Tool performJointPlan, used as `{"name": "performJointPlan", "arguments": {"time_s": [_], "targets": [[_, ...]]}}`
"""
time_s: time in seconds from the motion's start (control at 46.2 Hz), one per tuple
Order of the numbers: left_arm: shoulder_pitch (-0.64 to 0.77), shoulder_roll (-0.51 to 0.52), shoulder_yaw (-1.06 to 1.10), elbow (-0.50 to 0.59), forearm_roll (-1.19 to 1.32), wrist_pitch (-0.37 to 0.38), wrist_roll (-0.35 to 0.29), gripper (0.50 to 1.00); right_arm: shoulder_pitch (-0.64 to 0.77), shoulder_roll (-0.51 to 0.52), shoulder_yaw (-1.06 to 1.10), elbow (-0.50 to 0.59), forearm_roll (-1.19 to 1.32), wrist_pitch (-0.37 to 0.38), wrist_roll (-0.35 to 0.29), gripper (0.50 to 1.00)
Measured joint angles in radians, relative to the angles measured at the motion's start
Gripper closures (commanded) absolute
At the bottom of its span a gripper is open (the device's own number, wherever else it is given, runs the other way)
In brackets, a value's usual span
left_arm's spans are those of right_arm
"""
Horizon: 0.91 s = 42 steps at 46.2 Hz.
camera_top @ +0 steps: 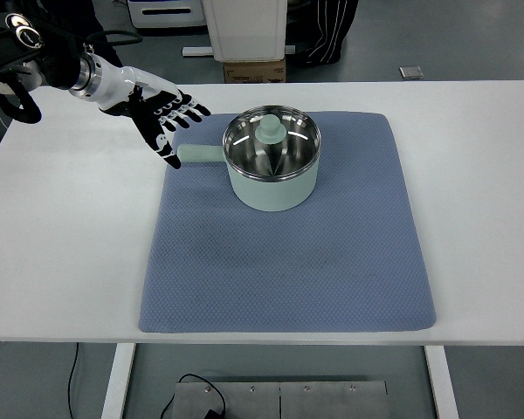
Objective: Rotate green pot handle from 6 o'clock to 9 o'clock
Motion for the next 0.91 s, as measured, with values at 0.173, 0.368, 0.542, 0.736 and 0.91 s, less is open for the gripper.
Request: {"name": "performJointPlan", "arguments": {"time_s": [0.173,0.368,0.542,0.736,0.91], "targets": [[0.019,-0.008,-0.033,0.073,-0.111,0.0,-0.009,0.5,0.0,0.0,0.0,0.0,0.0,0.0,0.0,0.5],[0.065,-0.014,-0.089,0.216,-0.218,0.0,-0.01,0.5,0.0,0.0,0.0,0.0,0.0,0.0,0.0,0.5],[0.156,-0.03,-0.139,0.308,-0.369,0.0,-0.013,0.5,0.0,0.0,0.0,0.0,0.0,0.0,0.0,0.5],[0.32,-0.077,-0.379,0.469,-0.584,0.0,-0.066,0.5,0.0,0.0,0.0,0.0,0.0,0.0,0.0,0.5],[0.459,-0.087,-0.634,0.52,-0.633,0.0,-0.115,0.5,0.0,0.0,0.0,0.0,0.0,0.0,0.0,0.5]]}}
